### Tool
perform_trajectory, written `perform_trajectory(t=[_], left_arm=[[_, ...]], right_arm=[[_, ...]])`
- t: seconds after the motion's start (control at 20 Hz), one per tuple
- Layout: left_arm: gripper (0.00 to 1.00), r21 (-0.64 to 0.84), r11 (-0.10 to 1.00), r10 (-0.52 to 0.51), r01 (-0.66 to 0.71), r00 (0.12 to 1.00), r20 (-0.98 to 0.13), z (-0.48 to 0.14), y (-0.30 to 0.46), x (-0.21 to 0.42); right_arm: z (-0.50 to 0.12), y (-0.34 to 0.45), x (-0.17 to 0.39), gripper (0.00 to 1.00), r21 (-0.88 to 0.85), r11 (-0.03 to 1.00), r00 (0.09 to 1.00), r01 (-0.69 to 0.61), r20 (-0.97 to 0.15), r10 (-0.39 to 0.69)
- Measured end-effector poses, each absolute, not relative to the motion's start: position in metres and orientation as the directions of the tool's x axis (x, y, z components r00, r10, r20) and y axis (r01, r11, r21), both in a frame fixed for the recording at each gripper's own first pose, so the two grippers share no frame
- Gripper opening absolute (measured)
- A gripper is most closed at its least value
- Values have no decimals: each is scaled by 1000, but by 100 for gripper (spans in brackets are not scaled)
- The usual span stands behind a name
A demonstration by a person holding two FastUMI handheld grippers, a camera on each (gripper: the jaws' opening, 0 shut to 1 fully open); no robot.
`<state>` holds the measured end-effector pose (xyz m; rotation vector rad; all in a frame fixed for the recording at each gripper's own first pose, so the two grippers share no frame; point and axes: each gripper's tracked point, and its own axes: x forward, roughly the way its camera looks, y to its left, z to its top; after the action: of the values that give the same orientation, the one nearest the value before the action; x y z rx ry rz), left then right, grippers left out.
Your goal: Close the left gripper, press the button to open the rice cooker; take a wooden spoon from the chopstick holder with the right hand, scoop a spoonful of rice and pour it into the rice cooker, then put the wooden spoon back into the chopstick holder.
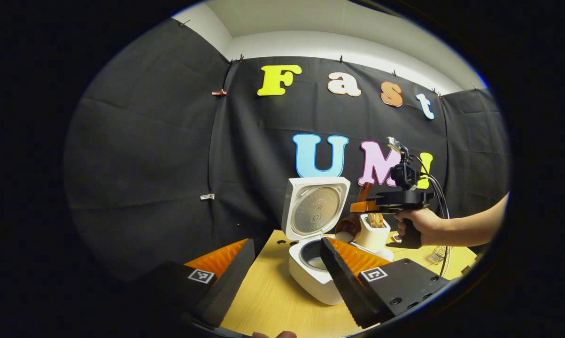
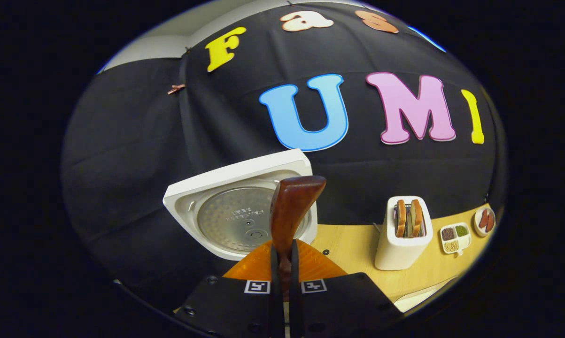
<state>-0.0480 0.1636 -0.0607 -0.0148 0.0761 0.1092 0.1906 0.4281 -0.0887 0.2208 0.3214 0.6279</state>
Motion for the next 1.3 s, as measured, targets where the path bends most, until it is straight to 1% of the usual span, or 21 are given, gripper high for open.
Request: perform_trajectory(t=[0.3,0.5,0.65,0.8,0.95,1.1,1.3], left_arm=[[97,-11,994,104,-105,992,-72,-60,166,-48],[97,-10,995,99,-100,992,-78,-62,166,-49],[97,-22,995,98,-100,992,-81,-63,166,-50],[97,-26,995,90,-92,993,-77,-61,164,-49],[97,-27,996,83,-85,994,-73,-60,161,-48],[97,-25,996,79,-81,994,-72,-58,157,-50],[97,-14,996,82,-83,995,-63,-56,154,-54]], right_arm=[[-80,436,179,9,149,785,755,-602,-214,620],[-70,442,171,9,55,765,745,-642,-192,639],[-63,451,161,9,-48,730,725,-682,-180,665],[-59,458,144,9,-196,671,699,-715,-178,693],[-56,464,134,9,-295,622,680,-725,-168,714],[-52,466,126,9,-308,610,672,-730,-163,722],[-52,456,134,9,-204,657,687,-726,-176,705]])
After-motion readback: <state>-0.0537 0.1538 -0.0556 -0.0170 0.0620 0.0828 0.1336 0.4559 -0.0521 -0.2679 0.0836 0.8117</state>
